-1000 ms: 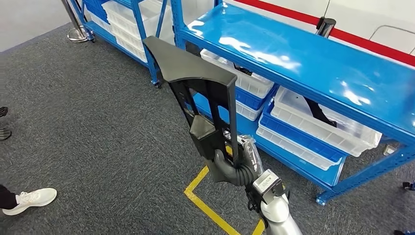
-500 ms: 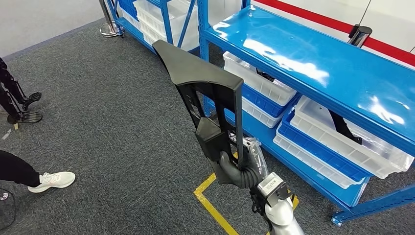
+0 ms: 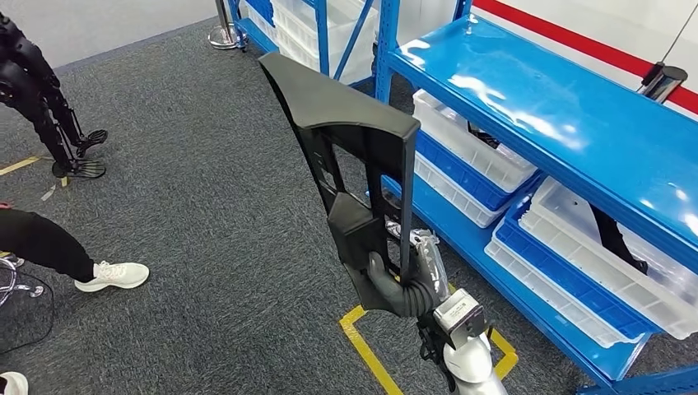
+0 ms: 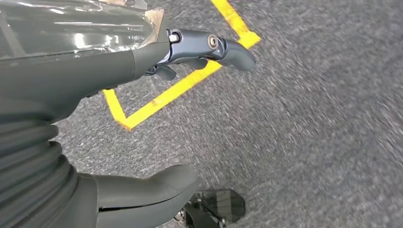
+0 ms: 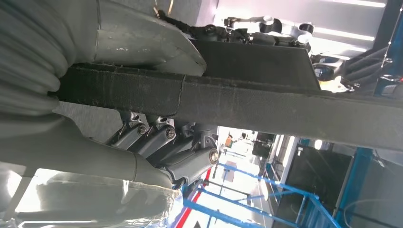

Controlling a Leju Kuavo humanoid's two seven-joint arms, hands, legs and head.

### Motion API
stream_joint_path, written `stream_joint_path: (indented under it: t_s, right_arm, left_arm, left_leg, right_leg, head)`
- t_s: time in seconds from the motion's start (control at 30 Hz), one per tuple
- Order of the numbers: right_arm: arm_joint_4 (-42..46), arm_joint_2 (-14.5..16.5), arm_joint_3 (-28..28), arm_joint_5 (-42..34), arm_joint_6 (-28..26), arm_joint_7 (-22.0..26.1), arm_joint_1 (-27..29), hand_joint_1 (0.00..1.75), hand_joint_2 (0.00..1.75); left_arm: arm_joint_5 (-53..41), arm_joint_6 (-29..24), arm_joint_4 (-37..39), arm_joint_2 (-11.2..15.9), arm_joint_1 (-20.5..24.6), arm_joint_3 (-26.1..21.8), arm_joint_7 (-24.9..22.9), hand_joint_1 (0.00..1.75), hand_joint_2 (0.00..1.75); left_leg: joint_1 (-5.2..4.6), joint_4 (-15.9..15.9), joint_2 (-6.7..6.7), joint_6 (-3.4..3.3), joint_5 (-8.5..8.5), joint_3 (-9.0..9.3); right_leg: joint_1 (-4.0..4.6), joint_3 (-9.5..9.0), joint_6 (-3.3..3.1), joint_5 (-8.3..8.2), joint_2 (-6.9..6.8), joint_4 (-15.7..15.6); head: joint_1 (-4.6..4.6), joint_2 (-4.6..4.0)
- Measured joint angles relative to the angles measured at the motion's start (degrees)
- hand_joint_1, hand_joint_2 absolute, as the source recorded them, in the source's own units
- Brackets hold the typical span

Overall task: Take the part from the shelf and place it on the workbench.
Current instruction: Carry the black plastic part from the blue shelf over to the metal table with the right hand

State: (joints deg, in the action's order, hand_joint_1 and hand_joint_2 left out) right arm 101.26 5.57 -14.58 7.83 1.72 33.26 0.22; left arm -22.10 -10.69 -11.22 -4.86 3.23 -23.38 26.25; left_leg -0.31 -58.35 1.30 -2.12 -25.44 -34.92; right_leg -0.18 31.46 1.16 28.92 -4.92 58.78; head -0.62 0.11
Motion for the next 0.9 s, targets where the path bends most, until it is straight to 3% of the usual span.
stream_joint_path:
  t_s: [0.03, 0.1, 0.17, 0.2, 0.23, 0.3, 0.33, 0.4, 0.47, 0.5, 0.57, 0.63, 0.7, 0.73, 0.77, 0.83, 0.9]
  right_arm:
    - [0.1, 0.0, 0.0, 0.0, 0.0, -0.1, 0.0, 1.75, 1.75]
    - [0.2, 0.0, 0.2, 0.0, 0.1, -0.2, 0.0, 1.75, 1.75]
    - [0.3, -0.1, 0.4, -0.3, 0.1, -0.3, 0.2, 1.75, 1.75]
    - [0.3, -0.1, 0.6, -0.5, 0.2, -0.3, 0.3, 1.75, 1.75]
    - [0.3, -0.1, 0.9, -0.8, 0.4, -0.3, 0.3, 1.75, 1.75]
    - [0.3, -0.1, 1.4, -1.4, 0.7, -0.3, 0.4, 1.75, 1.75]
    - [0.3, -0.1, 1.6, -1.5, 0.9, -0.2, 0.4, 1.75, 1.75]
    - [0.3, 0.0, 1.8, -1.6, 1.2, -0.1, 0.4, 1.75, 1.75]
    - [0.3, 0.1, 1.9, -1.6, 1.4, -0.1, 0.4, 1.75, 1.75]
    - [0.3, 0.2, 1.9, -1.6, 1.5, -0.1, 0.4, 1.75, 1.75]
    - [0.3, 0.4, 2.0, -1.6, 1.6, 0.0, 0.3, 1.75, 1.75]
    - [0.3, 0.5, 2.2, -1.6, 1.7, 0.0, 0.3, 1.75, 1.75]
    - [0.3, 0.5, 2.4, -1.7, 1.9, 0.0, 0.3, 1.75, 1.75]
    - [0.3, 0.5, 2.5, -1.8, 2.0, 0.0, 0.2, 1.75, 1.75]
    - [0.3, 0.5, 2.6, -1.9, 2.1, 0.0, 0.2, 1.75, 1.75]
    - [0.3, 0.4, 2.9, -2.3, 2.4, 0.0, -0.2, 1.75, 1.75]
    - [0.3, 0.4, 3.3, -2.5, 2.4, 0.0, -0.6, 1.75, 1.75]
  left_arm:
    - [0.0, -0.1, 0.0, 0.0, 0.0, 0.0, -0.1, 0.00, 1.75]
    - [0.0, -0.2, 0.0, -0.1, 0.1, 0.0, -0.2, 0.00, 1.75]
    - [-0.1, -0.2, 0.0, -0.1, 0.1, 0.0, -0.3, 0.00, 1.75]
    - [-0.1, -0.2, 0.0, -0.1, 0.1, 0.0, -0.4, 0.00, 1.75]
    - [-0.1, -0.2, 0.0, -0.1, 0.0, 0.0, -0.4, 0.00, 1.75]
    - [-0.1, -0.2, 0.0, -0.2, -0.2, 0.0, -0.5, 0.00, 1.75]
    - [-0.1, -0.2, 0.0, -0.1, -0.2, 0.0, -0.5, 0.00, 1.75]
    - [0.0, -0.2, 0.0, -0.1, -0.2, 0.0, -0.4, 0.00, 1.75]
    - [0.0, -0.2, 0.0, 0.0, -0.4, 0.0, -0.4, 0.00, 1.75]
    - [0.1, -0.2, 0.0, 0.0, -0.4, 0.0, -0.3, 0.00, 1.75]
    - [0.1, -0.3, 0.0, 0.0, -0.4, -0.1, -0.2, 0.00, 1.75]
    - [0.1, -0.3, 0.0, -0.1, -0.2, -0.1, -0.1, 0.00, 1.75]
    - [0.1, -0.3, 0.0, -0.2, -0.3, -0.1, -0.1, 0.00, 1.75]
    - [0.1, -0.4, 0.0, -0.2, -0.3, -0.1, -0.1, 0.00, 1.75]
    - [0.1, -0.4, 0.0, -0.2, -0.3, -0.1, -0.1, 0.00, 1.75]
    - [0.0, -0.5, 0.0, -0.2, -0.2, -0.1, -0.1, 0.00, 1.75]
    - [-0.2, -0.6, -0.1, -0.2, 0.0, -0.1, 0.0, 0.00, 1.75]
  left_leg:
    - [0.14, 0.4, -0.49, -0.35, 0.25, 0.26]
    - [0.29, 0.8, -1.52, -0.80, 0.55, 0.56]
    - [0.32, 0.7, -2.84, -0.96, 0.61, 0.47]
    - [0.33, 0.7, -3.52, -0.95, 0.61, 0.46]
    - [0.35, 0.7, -4.20, -0.93, 0.60, 0.49]
    - [0.45, 0.4, -5.55, -0.66, 0.50, 0.50]
    - [0.38, 0.2, -6.17, -0.38, 0.37, 0.41]
    - [0.26, -0.2, -7.05, 0.26, 0.24, 0.08]
    - [0.43, -0.2, -7.54, 0.78, 0.30, -0.16]
    - [0.54, -0.5, -7.02, 1.02, 0.11, -0.31]
    - [0.65, -3.6, -4.56, 1.51, -1.86, -1.75]
    - [0.77, -10.7, -2.15, 1.92, -5.42, -5.24]
    - [0.93, -16.1, -1.61, 2.03, -7.13, -8.03]
    - [0.95, -15.9, -1.50, 1.94, -6.48, -8.01]
    - [0.92, -13.5, -1.26, 1.72, -4.93, -6.76]
    - [0.55, -5.8, 0.38, 1.07, -1.71, -2.61]
    - [-0.03, -1.3, 1.54, 0.53, -0.62, -0.28]
  right_leg:
    - [-0.01, 0.50, 0.08, 0.72, 0.95, 1.3]
    - [-0.18, 3.27, -0.19, 3.38, 3.41, 7.2]
    - [-0.32, 6.90, -0.30, 5.78, 4.41, 14.1]
    - [-0.39, 7.72, -0.02, 5.88, 4.52, 15.4]
    - [-0.50, 7.41, 0.48, 5.02, 4.61, 14.4]
    - [-1.00, 4.15, 1.66, 1.77, 5.60, 7.1]
    - [-1.16, 2.50, 1.88, 0.40, 6.25, 3.5]
    - [-1.26, 0.89, 1.35, -0.75, 7.06, 0.1]
    - [-1.09, 0.73, 0.38, -0.98, 6.38, 0.1]
    - [-1.09, 0.67, 0.02, -1.08, 6.04, 0.0]
    - [-1.15, 0.53, -0.74, -1.13, 5.20, -0.1]
    - [-0.81, 0.50, -1.28, -0.97, 4.16, -0.1]
    - [-0.53, 0.50, -1.49, -0.85, 3.04, -0.1]
    - [-0.44, 0.47, -1.55, -0.80, 2.50, -0.1]
    - [-0.37, 0.42, -1.58, -0.75, 2.01, -0.1]
    - [-0.12, 0.28, -1.48, -0.59, 1.13, -0.1]
    - [0.12, 0.20, -1.14, -0.38, 0.37, -0.1]
  head:
    - [-0.04, 0.00]
    - [-0.24, 0.00]
    - [-0.34, 0.00]
    - [-0.35, 0.00]
    - [-0.35, 0.00]
    - [-0.36, 0.00]
    - [-0.37, 0.00]
    - [-0.33, 0.00]
    - [-0.26, 0.00]
    - [-0.24, 0.00]
    - [-0.01, 0.00]
    - [0.20, 0.00]
    - [0.20, 0.00]
    - [0.20, 0.00]
    - [0.20, 0.00]
    - [0.21, 0.00]
    - [0.17, 0.00]
